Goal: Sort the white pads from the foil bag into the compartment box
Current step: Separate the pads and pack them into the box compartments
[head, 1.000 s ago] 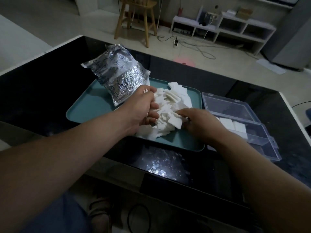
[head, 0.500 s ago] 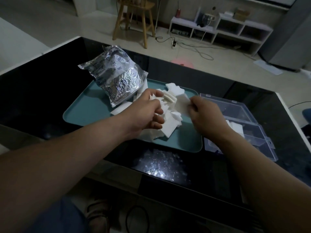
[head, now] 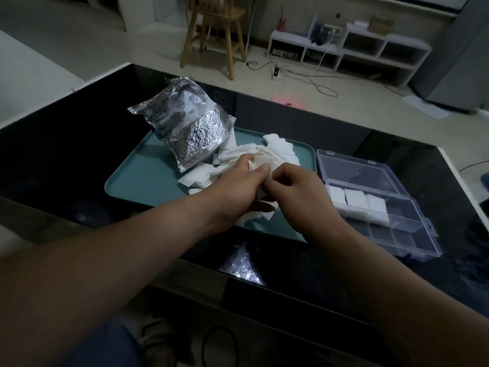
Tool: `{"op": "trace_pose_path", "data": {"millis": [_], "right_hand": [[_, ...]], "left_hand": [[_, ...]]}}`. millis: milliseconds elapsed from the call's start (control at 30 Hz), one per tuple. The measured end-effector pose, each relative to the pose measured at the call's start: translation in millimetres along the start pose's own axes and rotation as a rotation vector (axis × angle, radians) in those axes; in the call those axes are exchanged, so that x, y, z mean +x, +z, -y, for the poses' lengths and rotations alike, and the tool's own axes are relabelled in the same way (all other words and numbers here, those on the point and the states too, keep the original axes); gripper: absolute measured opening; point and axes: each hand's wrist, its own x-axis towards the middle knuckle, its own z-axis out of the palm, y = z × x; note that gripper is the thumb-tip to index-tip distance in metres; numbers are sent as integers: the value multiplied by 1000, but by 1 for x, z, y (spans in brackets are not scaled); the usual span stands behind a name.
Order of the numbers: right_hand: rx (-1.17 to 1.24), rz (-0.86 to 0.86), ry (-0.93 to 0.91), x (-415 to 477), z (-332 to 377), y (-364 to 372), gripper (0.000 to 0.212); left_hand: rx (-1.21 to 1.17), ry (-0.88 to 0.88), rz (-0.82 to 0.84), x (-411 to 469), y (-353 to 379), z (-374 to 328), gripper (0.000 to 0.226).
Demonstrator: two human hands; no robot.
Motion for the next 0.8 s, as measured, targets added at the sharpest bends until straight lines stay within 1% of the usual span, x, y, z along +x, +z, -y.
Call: {"op": "trace_pose_path", "data": {"millis": [100, 167, 267, 367, 433, 500, 567, 600, 633, 700, 733, 800], "right_hand": [[61, 55, -8, -3, 2, -1, 15], [54, 8, -7, -2, 3, -4, 17], [-80, -109, -6, 3, 2, -10, 20], [-275, -133, -62, 0, 3, -8, 23], [-356, -114, -116, -5, 6, -4, 25], [-399, -62, -186, -7, 8, -1, 27], [-351, 6, -236, -5, 8, -1, 21], [-281, 36, -233, -3, 8, -4, 19], [-192, 46, -209, 0, 8, -8, 19], [-58, -16, -136, 7, 5, -19, 19], [-48, -64, -104, 11, 3, -25, 19], [-124, -103, -60, 18, -7, -35, 17]], "left_hand": [[17, -8, 16, 0, -2, -1, 39], [8, 14, -33, 1, -3, -4, 30], [-18, 30, -117, 3, -5, -8, 11], [36, 78, -140, 3, -5, -7, 6], [47, 104, -113, 2, -3, -5, 14], [7, 93, -32, -1, -1, -5, 26], [-36, 51, 46, -4, 0, -5, 30], [-43, 31, 52, -4, 0, -6, 29], [-42, 16, 23, -2, -2, -8, 25], [-59, 0, -102, 3, -8, -12, 10], [-75, -4, -162, 6, -13, -15, 5], [-80, -9, -244, 11, -23, -21, 8]]}}
